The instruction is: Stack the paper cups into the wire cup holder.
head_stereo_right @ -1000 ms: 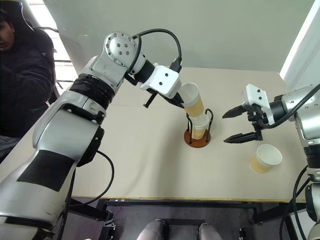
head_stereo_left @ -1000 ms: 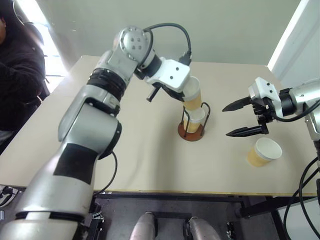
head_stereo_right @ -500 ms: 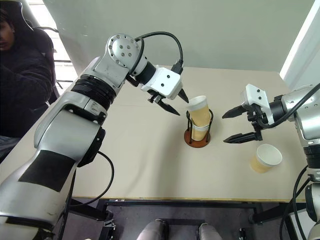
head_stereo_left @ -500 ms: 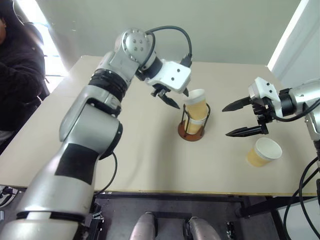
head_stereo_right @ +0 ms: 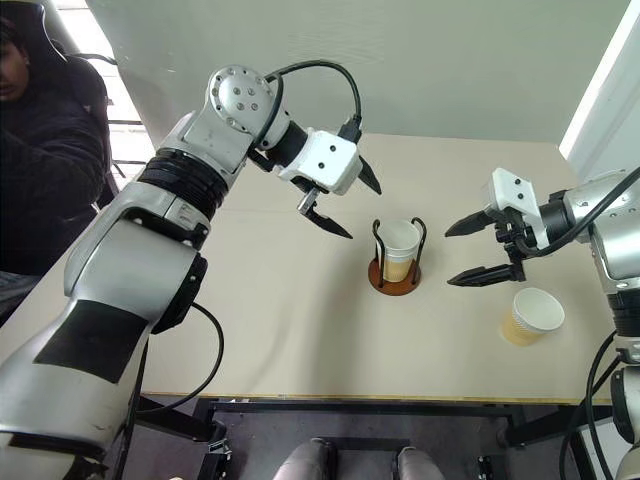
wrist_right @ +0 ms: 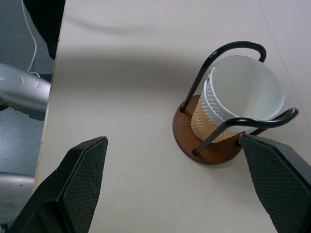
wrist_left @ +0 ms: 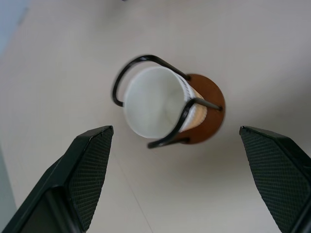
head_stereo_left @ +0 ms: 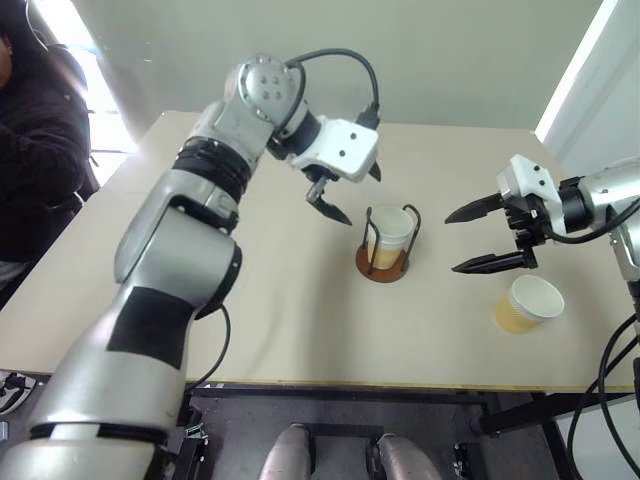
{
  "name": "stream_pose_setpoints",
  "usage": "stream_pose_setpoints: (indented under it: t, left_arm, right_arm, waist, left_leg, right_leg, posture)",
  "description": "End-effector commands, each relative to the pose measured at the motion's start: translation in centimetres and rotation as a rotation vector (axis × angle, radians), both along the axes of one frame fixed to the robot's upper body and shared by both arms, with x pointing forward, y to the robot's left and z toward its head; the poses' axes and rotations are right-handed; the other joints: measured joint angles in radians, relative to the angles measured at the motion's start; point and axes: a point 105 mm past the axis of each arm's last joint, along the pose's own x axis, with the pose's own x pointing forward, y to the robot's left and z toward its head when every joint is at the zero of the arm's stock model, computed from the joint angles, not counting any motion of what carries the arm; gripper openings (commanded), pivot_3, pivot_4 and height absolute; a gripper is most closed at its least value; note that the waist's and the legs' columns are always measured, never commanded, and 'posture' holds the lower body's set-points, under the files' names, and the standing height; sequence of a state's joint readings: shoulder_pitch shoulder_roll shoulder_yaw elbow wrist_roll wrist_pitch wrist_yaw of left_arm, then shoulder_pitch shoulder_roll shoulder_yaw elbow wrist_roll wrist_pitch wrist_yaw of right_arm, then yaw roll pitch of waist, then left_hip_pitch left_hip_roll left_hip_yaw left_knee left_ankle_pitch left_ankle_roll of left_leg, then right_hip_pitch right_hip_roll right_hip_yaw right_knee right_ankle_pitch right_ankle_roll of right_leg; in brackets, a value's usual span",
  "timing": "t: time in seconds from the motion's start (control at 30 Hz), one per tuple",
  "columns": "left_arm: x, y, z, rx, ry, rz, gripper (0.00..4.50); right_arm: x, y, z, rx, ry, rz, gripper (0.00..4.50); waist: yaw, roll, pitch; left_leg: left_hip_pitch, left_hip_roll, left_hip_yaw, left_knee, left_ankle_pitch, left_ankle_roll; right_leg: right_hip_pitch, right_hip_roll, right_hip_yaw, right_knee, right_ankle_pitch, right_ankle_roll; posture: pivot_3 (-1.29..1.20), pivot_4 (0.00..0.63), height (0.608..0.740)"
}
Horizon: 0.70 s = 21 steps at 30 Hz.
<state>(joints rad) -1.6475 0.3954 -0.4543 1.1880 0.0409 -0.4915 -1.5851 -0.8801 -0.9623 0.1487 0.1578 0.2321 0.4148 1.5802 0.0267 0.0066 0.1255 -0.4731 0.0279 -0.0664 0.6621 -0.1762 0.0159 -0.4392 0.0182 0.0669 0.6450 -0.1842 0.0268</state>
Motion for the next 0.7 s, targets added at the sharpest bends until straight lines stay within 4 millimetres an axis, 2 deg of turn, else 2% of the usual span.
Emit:
stream_pose_setpoints:
  t: [0.03, 0.13, 0.3, 0.5, 0.7]
  left_arm:
    - [-0.6, 0.8, 4.1, -0.180, 0.040, 0.033, 4.46]
    - [-0.6, 2.1, 5.6, -0.339, 0.161, 0.094, 4.46]
    - [-1.8, 2.2, 6.5, -0.469, 0.364, 0.094, 4.46]
    - [-4.9, 2.7, 4.9, -0.452, 0.557, -0.009, 4.46]
    - [-5.3, 3.0, 3.3, -0.355, 0.555, 0.003, 4.46]
  right_arm:
    - [-0.3, -1.6, 0.8, -0.003, -0.036, -0.055, 4.50]
    - [-0.9, -2.5, 1.0, 0.003, -0.015, -0.091, 4.50]
    - [-1.1, -3.4, 1.8, 0.011, -0.022, -0.141, 4.50]
    - [-2.5, -5.4, 1.4, -0.090, 0.014, -0.197, 4.50]
    - [-4.0, -7.1, 0.0, -0.186, 0.072, -0.242, 4.50]
  waist:
    - [0.000, 0.000, 0.000]
    - [-0.001, 0.001, 0.000]
    - [0.001, 0.001, 0.000]
    - [0.000, 0.003, -0.001]
    - [0.004, 0.004, 0.000]
  left_leg:
    - [0.000, 0.000, 0.000, 0.000, 0.000, 0.000]
    - [0.000, 0.000, 0.001, -0.001, 0.000, 0.000]
    - [0.001, 0.001, 0.003, -0.002, 0.000, 0.000]
    - [0.002, 0.001, 0.007, -0.002, -0.001, 0.001]
    - [0.004, 0.001, 0.010, 0.001, -0.001, 0.001]
  right_leg:
    - [0.000, 0.000, 0.000, 0.000, 0.000, 0.000]
    - [0.000, 0.000, 0.000, 0.000, -0.001, 0.000]
    - [-0.001, 0.000, 0.001, 0.000, -0.002, -0.001]
    - [0.000, 0.000, 0.003, 0.001, -0.002, 0.001]
    - [0.002, 0.000, 0.006, 0.000, -0.005, -0.002]
  posture:
    - [0.00, 0.150, 0.740]
    - [0.00, 0.150, 0.740]
    - [0.00, 0.150, 0.740]
    - [0.00, 0.150, 0.740]
    - [0.00, 0.150, 0.740]
